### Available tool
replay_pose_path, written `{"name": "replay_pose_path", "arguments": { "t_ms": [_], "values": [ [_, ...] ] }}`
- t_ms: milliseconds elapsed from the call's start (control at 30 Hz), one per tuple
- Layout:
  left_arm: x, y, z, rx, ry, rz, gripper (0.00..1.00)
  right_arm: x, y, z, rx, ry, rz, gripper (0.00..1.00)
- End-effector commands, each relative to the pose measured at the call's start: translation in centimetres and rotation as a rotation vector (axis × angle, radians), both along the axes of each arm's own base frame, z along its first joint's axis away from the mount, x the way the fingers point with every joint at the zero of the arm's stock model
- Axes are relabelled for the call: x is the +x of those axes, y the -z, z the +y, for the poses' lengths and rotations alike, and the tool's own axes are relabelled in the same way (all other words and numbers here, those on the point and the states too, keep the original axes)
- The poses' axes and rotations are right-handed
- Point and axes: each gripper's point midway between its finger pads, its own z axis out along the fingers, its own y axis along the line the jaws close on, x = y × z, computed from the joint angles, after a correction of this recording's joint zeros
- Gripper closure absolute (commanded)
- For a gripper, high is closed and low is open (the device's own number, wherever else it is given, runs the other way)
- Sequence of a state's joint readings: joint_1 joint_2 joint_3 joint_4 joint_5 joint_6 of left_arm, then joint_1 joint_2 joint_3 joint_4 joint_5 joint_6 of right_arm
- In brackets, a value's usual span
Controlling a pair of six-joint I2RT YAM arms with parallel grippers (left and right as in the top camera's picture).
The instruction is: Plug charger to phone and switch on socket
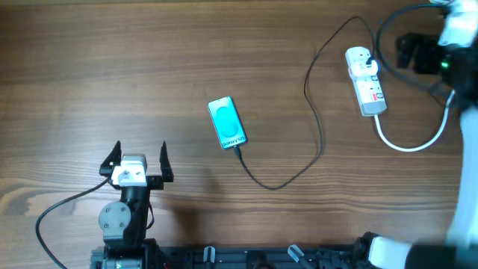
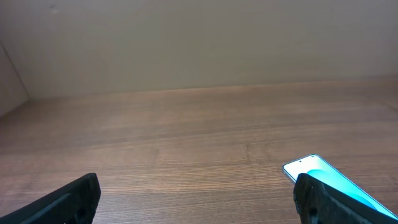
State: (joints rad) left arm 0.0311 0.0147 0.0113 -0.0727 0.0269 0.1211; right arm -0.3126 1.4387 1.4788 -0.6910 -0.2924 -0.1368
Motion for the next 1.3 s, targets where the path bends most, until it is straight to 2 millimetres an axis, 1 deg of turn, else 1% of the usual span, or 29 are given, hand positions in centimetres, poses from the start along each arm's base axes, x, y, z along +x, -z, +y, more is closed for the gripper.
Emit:
{"name": "replay_pose_path", "arguments": {
  "t_ms": [0,67,133,200,267,500,600,733,800,900,967,1000,1100,1167,1200,1267],
  "values": [
    [0.0,0.1,0.1,-0.010,-0.005,0.000,0.00,-3.1,-6.1,1.5,-0.055,-0.028,-0.153,0.00],
    [0.0,0.1,0.1,-0.010,-0.005,0.000,0.00,-5.1,-8.7,2.1,-0.078,-0.028,-0.220,0.00],
    [0.0,0.1,0.1,-0.010,-0.005,0.000,0.00,-6.3,-10.2,2.5,-0.092,-0.028,-0.263,0.00],
    [0.0,0.1,0.1,-0.010,-0.005,0.000,0.00,-7.1,-10.9,2.7,-0.098,-0.027,-0.280,0.00],
    [0.0,0.1,0.1,-0.010,-0.005,0.000,0.00,-7.4,-11.2,2.8,-0.101,-0.027,-0.290,0.00],
    [0.0,0.1,0.1,-0.010,-0.005,0.000,0.00,-7.4,-10.8,2.8,-0.098,-0.027,-0.281,0.00],
    [0.0,0.1,0.1,-0.010,-0.005,0.000,0.00,-7.8,-10.5,3.0,-0.092,-0.028,-0.264,0.00],
    [0.0,0.1,0.1,-0.010,-0.005,0.000,0.00,-8.7,-9.2,3.2,-0.073,-0.028,-0.205,0.00],
    [0.0,0.1,0.1,-0.010,-0.005,0.000,0.00,-9.1,-8.2,3.3,-0.062,-0.027,-0.160,0.00],
    [0.0,0.1,0.1,-0.010,-0.005,0.000,0.00,-9.6,-7.4,2.3,-0.088,0.032,-0.116,0.00],
    [0.0,0.1,0.1,-0.010,-0.005,0.000,0.00,-9.5,-7.4,1.6,-0.109,0.063,-0.115,0.00],
    [0.0,0.1,0.1,-0.010,-0.005,0.000,0.00,-9.4,-7.0,1.6,-0.106,0.061,-0.107,0.00],
    [0.0,0.1,0.1,-0.010,-0.005,0.000,0.00,-9.2,-2.4,2.0,-0.070,0.034,-0.034,0.00],
    [0.0,0.1,0.1,-0.010,-0.005,0.000,0.00,-8.2,1.1,3.7,-0.019,-0.071,-0.067,0.00],
    [0.0,0.1,0.1,-0.010,-0.005,0.000,0.00,-7.6,2.9,5.2,0.013,-0.154,-0.122,0.00],
    [0.0,0.1,0.1,-0.010,-0.005,0.000,0.00,-7.4,5.4,7.1,0.045,-0.261,-0.228,0.00]
  ]
}}
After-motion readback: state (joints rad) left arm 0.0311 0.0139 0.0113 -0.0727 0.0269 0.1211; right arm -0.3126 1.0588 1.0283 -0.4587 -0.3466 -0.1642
